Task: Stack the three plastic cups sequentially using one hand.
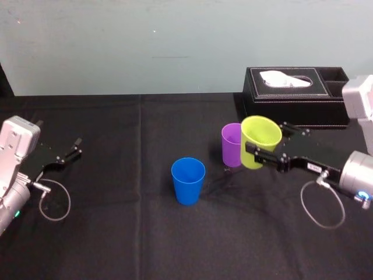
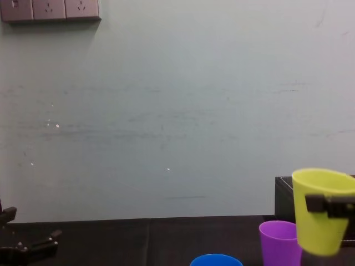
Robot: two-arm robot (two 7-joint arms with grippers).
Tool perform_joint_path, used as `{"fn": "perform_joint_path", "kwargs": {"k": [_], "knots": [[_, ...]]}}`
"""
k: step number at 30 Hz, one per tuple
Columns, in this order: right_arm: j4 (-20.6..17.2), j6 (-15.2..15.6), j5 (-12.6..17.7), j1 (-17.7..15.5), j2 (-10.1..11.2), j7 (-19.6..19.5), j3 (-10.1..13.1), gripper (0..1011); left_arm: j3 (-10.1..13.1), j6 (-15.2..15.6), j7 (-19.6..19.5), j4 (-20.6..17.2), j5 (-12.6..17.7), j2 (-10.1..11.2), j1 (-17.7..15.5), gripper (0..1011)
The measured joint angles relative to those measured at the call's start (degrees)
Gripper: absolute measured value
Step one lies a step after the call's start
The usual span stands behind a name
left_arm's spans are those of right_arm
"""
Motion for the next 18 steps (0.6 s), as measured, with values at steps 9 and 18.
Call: {"fn": "perform_joint_path", "kwargs": {"k": [9, 18], "knots": [[2.58, 1.56, -1.04, 4.43, -2.94, -2.21, -1.28, 739, 0.00, 0.00, 0.00, 0.00, 0.00, 0.00, 0.00, 1010], [5.22, 2.29, -3.45, 7.68, -5.12, -3.20, -2.87, 739, 0.00, 0.00, 0.00, 0.00, 0.00, 0.00, 0.00, 1010]]}}
